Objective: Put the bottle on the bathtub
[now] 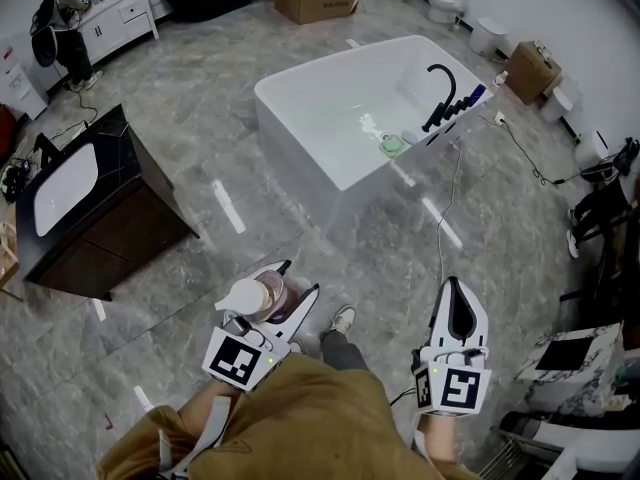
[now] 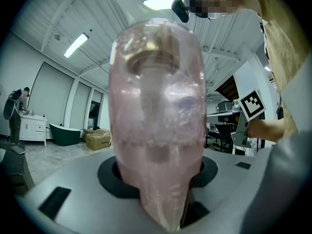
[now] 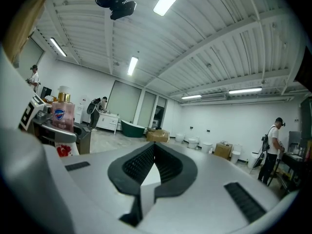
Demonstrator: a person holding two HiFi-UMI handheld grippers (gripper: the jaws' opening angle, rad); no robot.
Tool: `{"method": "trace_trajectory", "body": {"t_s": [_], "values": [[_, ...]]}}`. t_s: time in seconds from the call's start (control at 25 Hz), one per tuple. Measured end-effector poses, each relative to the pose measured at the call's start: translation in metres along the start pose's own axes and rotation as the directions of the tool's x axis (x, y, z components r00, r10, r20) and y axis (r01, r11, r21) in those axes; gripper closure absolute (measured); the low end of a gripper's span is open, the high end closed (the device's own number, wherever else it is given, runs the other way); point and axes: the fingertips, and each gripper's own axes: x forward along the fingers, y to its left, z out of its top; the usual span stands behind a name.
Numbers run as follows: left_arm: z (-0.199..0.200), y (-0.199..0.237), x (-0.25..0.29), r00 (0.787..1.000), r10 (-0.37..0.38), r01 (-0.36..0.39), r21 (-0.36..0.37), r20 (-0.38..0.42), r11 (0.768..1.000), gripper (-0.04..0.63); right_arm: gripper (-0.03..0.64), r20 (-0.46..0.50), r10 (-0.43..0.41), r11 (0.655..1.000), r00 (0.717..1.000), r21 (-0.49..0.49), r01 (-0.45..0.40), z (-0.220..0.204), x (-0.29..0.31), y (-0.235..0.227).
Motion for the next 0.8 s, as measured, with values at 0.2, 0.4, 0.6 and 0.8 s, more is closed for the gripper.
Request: {"method": "trace_trajectory", "body": {"t_s": [0.2,0.4,0.6,0.8], "values": [[0.002,0.012,0.008,1.0,0.014,-0.014,0.019,-0.012,1.0,0.383,0.614,0.014,0.003,1.0,1.0,0.008,-0.003,0.002,0.013,-0.003],[0.002,0.014,0.038,1.0,0.007,-0.006,0.026,-0.015,1.0,0.383,0.614,0.013,0.007,1.0,1.0,0.027,-0.008,-0.006,0.04,-0.021],[0.004,0.027,0.076,1.0,0.012,-0.012,0.023,-0.015,1.0,0.383,0.614,0.036,0.027,0.999,0.999,0.038,-0.028,-0.007,0.084,-0.038],[0.008,0.039,0.131,0.999,0.022,-0.021,0.035,-0.029,0.999,0.383,0.614,0.028,0.025,0.997,0.999,0.074,-0.027,-0.017,0.132,-0.076]]}}
